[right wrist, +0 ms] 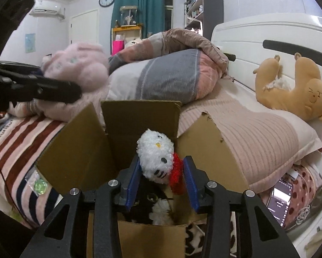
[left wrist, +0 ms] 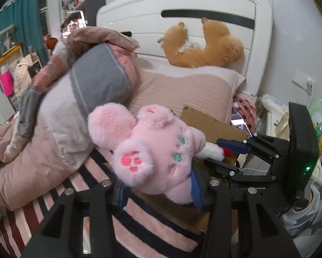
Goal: Organize soft objects
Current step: 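Carry Hello Kitty into the box while the left gripper carries the pink bunny there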
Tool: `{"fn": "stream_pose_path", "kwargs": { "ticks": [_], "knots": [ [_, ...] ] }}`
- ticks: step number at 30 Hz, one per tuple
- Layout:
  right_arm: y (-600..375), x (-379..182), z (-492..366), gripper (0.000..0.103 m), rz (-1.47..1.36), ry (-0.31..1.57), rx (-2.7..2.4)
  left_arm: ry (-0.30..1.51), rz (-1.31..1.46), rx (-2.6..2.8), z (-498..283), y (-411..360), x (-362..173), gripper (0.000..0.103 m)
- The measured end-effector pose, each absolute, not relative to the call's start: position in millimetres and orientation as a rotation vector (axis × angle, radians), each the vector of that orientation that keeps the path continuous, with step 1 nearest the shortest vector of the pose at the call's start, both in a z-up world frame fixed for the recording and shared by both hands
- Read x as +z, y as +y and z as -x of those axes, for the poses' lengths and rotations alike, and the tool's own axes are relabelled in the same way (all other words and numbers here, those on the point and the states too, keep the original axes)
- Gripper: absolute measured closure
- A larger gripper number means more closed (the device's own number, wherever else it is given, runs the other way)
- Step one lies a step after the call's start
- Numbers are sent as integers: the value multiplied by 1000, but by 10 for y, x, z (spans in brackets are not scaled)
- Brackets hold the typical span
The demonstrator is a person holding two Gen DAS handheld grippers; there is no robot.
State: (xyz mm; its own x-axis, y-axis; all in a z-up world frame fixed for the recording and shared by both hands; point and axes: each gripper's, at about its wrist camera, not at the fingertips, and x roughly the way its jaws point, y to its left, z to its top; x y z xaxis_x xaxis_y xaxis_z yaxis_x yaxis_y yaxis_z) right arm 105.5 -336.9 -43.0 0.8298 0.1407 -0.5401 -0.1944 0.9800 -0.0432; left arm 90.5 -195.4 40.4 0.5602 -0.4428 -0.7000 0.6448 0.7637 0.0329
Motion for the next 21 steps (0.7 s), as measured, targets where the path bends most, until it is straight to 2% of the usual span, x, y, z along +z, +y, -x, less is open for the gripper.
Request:
{"fn": "stream_pose_path", "kwargs": {
  "ticks": [3, 8, 10, 13, 15, 16, 21],
  "knots": [
    [-3403, -447, -1060, 61, 91, 565, 177, 750, -317, -659, -940, -2049, 333, 59],
    [-3438, -453, -1054, 61, 90, 564, 174, 774, -328, -657, -982, -2110, 257, 58],
    [-3427, -455, -1053, 61, 96, 563, 173, 780, -344, -648, -986, -2106, 229, 54],
    [-3403, -453, -1046, 61, 98, 562, 177, 778, -368, -630, -984, -2113, 199, 43],
    [-3386, -449, -1035, 61, 101, 561, 178, 768, -367, -634, -967, -2104, 208, 28],
    [-3375, -448, -1022, 61, 104, 561, 178, 760, -366, -634, -956, -2089, 221, 25],
    [-3344, -410, -997, 61, 113, 555, 170, 716, -359, -588, -895, -1930, 308, 23]
  ]
}}
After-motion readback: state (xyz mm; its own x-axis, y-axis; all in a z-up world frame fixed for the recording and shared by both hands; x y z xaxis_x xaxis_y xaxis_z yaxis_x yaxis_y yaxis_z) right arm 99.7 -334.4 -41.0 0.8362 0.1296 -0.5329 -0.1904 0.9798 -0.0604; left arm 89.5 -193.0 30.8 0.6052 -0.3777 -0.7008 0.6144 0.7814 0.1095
